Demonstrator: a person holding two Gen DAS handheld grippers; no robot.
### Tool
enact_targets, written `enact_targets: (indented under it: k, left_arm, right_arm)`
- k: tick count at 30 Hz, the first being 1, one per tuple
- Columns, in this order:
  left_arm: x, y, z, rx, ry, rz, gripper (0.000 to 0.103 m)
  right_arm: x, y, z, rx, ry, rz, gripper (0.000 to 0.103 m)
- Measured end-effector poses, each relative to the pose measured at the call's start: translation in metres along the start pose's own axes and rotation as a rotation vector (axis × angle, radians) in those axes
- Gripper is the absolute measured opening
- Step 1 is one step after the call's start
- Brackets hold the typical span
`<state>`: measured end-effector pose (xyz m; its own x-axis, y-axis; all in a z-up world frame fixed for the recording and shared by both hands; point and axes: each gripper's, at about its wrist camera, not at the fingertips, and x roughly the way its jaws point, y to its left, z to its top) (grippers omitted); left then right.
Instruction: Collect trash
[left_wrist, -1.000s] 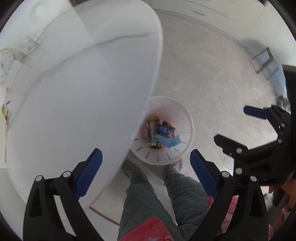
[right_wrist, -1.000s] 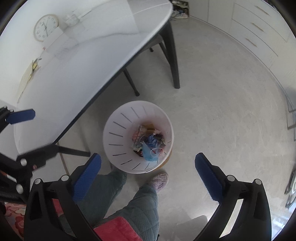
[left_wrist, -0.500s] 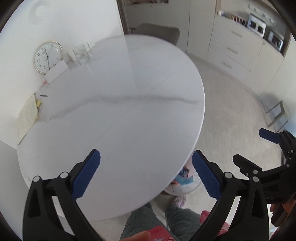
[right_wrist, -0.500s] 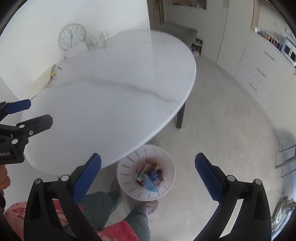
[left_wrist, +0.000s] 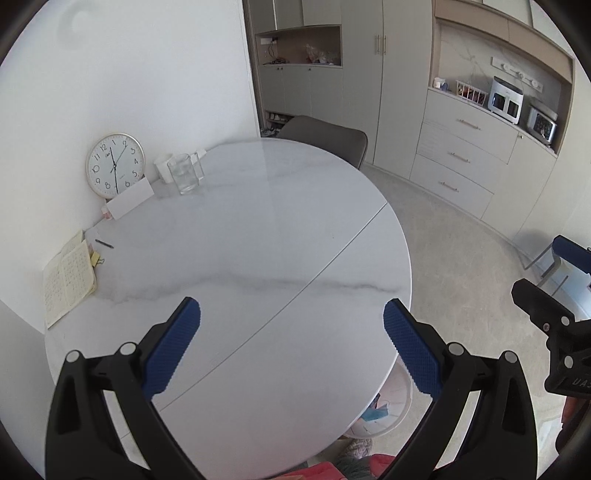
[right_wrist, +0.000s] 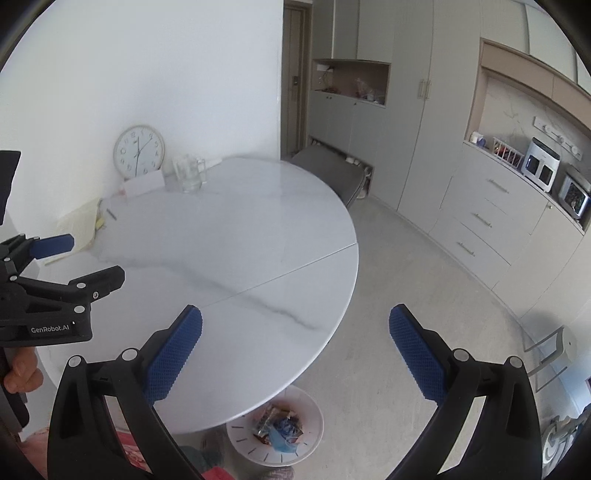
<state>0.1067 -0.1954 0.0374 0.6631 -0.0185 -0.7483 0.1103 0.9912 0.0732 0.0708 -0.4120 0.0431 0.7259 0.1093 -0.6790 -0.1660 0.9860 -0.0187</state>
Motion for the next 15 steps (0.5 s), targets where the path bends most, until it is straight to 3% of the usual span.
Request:
enact_targets:
  k: [15]
  left_arm:
    - [0.025,0.009,0.020,0.030,0.026,-0.028,0.095]
  right_arm:
    - [0.025,0.007,0.005,0.036,0.045,-0.024,0.101]
